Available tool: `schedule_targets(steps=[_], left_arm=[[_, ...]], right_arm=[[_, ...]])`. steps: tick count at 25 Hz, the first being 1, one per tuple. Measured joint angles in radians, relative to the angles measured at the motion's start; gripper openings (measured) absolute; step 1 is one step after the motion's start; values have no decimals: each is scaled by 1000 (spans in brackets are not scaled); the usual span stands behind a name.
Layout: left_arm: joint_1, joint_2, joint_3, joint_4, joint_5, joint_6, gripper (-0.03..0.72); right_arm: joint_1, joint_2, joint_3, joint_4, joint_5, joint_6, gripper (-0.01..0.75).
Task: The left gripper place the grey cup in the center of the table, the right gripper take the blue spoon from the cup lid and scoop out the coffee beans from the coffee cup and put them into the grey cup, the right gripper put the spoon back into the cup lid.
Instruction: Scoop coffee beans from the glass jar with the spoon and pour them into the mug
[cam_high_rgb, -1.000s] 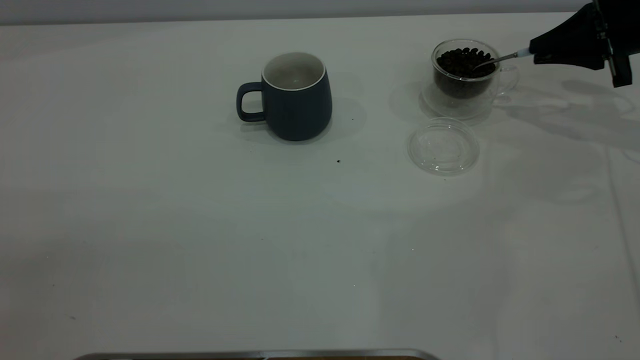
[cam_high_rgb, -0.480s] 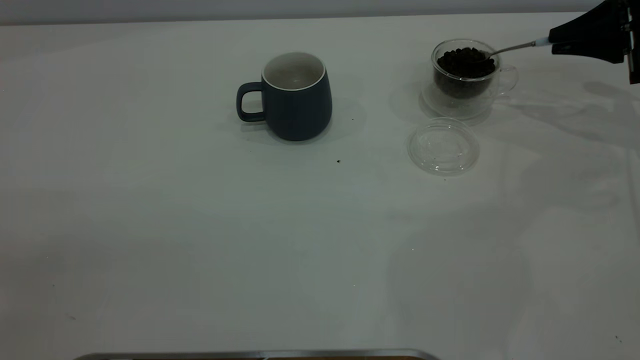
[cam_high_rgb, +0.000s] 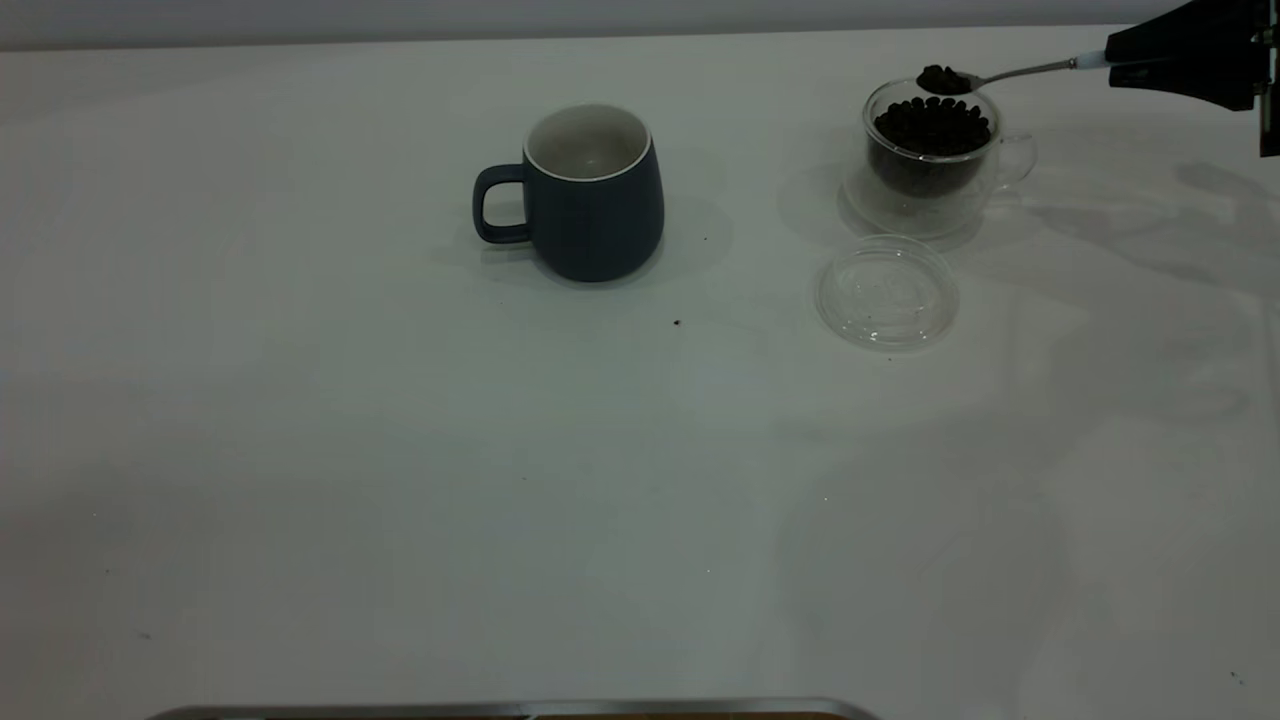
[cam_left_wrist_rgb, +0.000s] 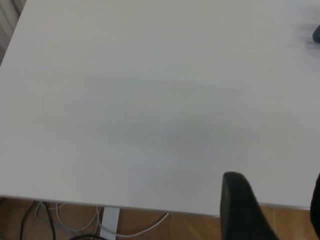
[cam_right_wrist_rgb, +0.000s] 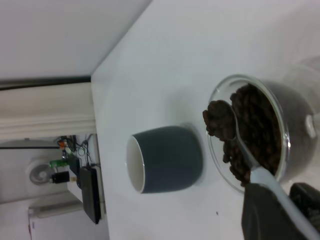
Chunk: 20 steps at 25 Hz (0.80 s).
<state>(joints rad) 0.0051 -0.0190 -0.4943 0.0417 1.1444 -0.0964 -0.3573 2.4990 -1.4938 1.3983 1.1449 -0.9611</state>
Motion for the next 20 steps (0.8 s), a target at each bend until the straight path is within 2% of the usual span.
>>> schedule_targets(steps=[10, 20], left_arm=[[0, 0, 0, 0, 0, 0, 408], [0, 0, 0, 0, 0, 0, 408]], right_arm=[[50, -28, 0, 22, 3, 0, 101], [169, -51, 0, 38, 4, 19, 101]])
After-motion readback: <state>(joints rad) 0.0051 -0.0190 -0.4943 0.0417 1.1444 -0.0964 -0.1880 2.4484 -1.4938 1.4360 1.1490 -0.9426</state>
